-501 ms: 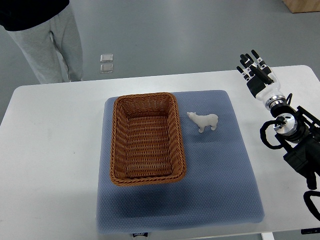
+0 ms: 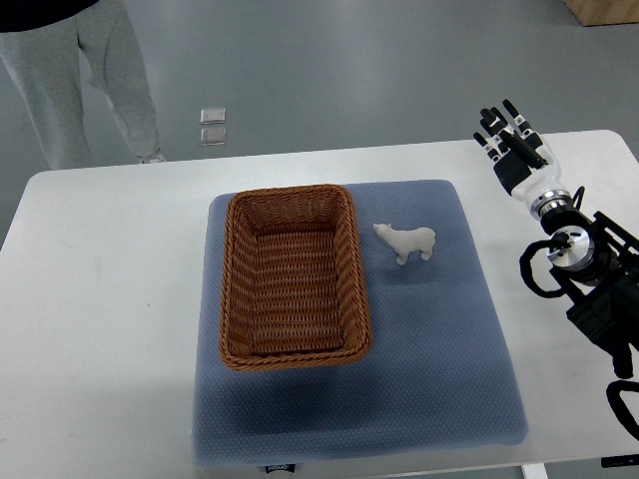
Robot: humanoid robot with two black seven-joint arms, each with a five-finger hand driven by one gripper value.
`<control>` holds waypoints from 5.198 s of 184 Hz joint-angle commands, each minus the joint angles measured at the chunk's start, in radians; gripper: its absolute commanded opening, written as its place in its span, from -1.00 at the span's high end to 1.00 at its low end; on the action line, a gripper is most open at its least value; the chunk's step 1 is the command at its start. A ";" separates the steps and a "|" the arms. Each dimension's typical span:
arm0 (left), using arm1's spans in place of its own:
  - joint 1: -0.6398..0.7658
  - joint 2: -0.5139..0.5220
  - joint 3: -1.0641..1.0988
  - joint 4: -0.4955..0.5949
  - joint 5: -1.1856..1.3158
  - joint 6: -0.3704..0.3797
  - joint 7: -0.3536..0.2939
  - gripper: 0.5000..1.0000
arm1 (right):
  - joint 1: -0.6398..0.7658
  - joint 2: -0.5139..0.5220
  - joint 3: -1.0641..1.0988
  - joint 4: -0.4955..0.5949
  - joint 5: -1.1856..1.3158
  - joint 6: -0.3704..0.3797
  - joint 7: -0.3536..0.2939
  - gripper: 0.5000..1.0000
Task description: Place white bear in brown basket with right hand
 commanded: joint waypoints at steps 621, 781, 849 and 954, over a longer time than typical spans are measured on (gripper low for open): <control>-0.002 0.000 0.001 -0.005 -0.002 0.000 -0.001 -1.00 | 0.500 -0.426 -1.035 0.620 -1.048 0.032 -0.233 -0.68; -0.002 0.000 0.001 -0.008 -0.002 0.000 -0.001 -1.00 | 0.442 -0.295 -1.037 0.575 -1.066 0.000 -0.388 -0.46; 0.000 0.000 0.001 -0.008 -0.002 0.000 -0.001 -1.00 | 0.443 -0.295 -1.037 0.574 -1.089 0.000 -0.387 -0.19; 0.000 0.000 0.001 -0.005 -0.002 0.000 -0.001 -1.00 | 0.445 -0.295 -1.037 0.574 -1.091 0.014 -0.381 1.00</control>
